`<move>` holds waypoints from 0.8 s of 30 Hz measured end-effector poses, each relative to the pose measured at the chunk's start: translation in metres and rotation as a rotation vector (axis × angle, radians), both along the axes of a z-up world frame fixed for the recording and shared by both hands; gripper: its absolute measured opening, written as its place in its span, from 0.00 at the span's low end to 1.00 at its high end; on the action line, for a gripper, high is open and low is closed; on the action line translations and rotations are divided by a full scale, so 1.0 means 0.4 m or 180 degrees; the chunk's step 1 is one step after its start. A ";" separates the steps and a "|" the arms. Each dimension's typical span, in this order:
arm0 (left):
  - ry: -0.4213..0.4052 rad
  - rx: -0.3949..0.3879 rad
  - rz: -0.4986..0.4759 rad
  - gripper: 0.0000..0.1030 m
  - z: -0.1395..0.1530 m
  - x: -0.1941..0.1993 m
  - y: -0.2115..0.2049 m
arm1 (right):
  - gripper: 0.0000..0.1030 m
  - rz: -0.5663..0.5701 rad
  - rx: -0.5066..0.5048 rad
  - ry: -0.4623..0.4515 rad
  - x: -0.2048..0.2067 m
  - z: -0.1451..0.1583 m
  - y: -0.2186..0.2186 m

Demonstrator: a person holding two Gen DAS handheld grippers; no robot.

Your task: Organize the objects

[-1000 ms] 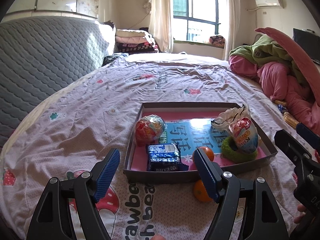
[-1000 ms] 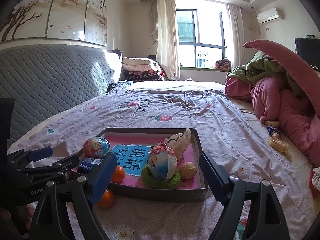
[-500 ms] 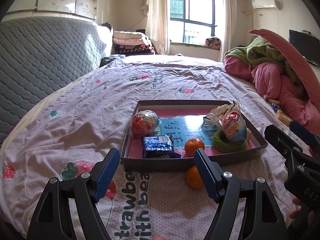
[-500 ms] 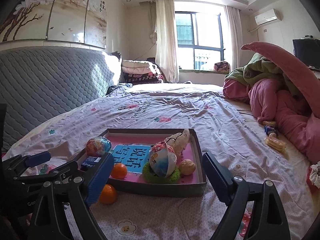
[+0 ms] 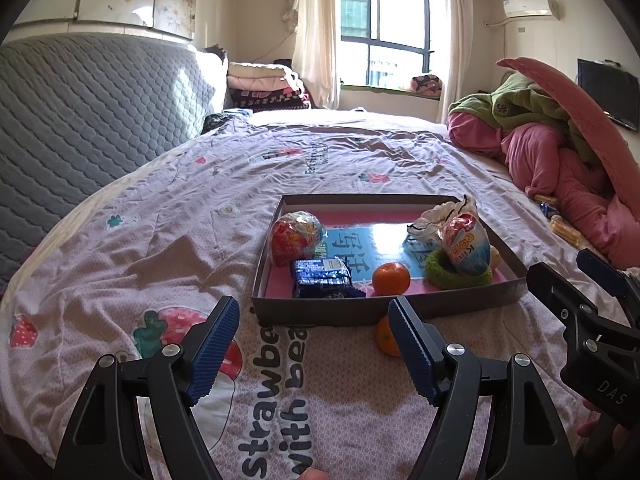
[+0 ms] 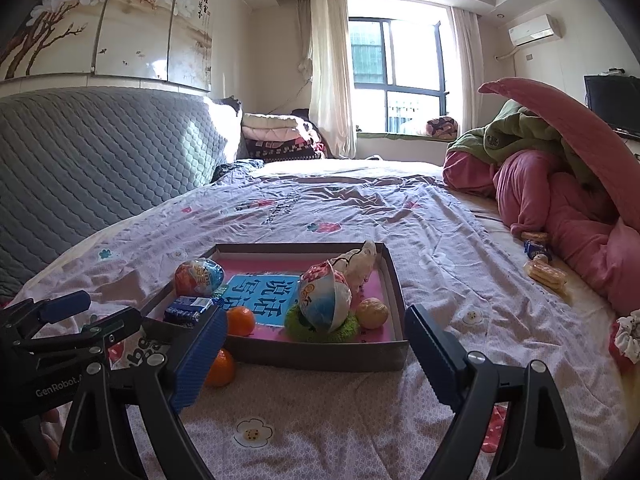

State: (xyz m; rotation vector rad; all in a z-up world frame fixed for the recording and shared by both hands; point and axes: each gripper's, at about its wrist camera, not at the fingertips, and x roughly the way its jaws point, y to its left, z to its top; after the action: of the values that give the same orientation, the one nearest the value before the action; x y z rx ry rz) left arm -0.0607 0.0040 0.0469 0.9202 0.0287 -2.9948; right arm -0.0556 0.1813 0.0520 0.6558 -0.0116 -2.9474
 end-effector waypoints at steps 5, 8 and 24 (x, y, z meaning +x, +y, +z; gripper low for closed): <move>-0.0026 0.0012 0.0010 0.76 -0.009 0.014 -0.002 | 0.87 -0.0006 0.0033 0.0002 0.017 -0.006 -0.001; -0.0052 0.0005 0.0009 0.76 -0.017 0.024 0.000 | 0.87 -0.0008 0.0087 0.0038 0.027 -0.004 -0.002; -0.0135 0.0004 0.0015 0.76 -0.047 0.052 -0.003 | 0.87 -0.0003 0.0129 -0.0058 0.048 -0.034 -0.002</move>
State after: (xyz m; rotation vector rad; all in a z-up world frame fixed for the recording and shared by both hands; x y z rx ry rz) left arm -0.0398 0.0030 0.0281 0.9821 0.0323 -2.9703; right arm -0.0363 0.1804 0.0386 0.6883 0.0464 -2.9497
